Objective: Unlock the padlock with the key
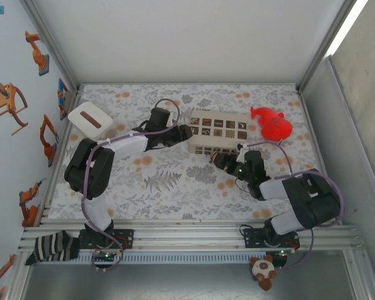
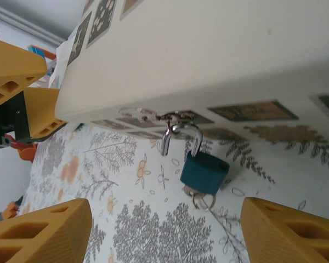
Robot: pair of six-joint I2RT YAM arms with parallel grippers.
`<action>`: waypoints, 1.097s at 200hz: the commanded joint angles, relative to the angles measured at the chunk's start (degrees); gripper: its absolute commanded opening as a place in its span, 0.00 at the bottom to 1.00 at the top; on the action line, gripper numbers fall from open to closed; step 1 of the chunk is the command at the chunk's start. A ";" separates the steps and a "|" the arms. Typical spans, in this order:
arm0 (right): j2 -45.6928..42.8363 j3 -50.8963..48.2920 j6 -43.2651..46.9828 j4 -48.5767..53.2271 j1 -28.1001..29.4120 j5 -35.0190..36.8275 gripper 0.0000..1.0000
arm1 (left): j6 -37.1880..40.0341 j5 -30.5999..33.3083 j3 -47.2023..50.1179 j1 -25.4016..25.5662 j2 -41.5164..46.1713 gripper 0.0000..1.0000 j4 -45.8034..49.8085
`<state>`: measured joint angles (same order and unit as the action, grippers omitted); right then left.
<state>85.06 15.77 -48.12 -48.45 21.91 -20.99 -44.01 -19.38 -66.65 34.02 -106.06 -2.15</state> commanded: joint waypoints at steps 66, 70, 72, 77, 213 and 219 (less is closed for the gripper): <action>8.93 9.92 6.10 -2.69 -8.52 -11.12 0.70 | 3.23 0.63 -1.87 -0.36 -4.46 0.63 3.75; 9.51 10.41 6.36 -2.69 -8.91 -11.57 0.70 | 3.23 0.73 -1.77 -0.36 -4.54 0.63 3.96; 9.82 10.57 6.48 -2.70 -9.17 -11.89 0.70 | 3.29 0.72 -1.69 -0.36 -4.58 0.62 4.01; 10.55 11.16 6.88 -2.77 -9.69 -12.76 0.70 | 3.31 0.89 -1.54 -0.36 -4.59 0.62 4.28; 16.43 5.77 0.62 -20.15 -12.25 -20.67 0.69 | 2.52 2.15 0.42 0.52 -2.92 0.62 4.18; 17.64 6.23 -0.16 -21.50 -12.03 -20.54 0.69 | 2.52 2.08 0.47 0.52 -2.93 0.62 4.27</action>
<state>99.02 21.43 -44.01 -59.51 9.41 -39.90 -42.57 -18.87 -67.31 33.82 -108.84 -3.01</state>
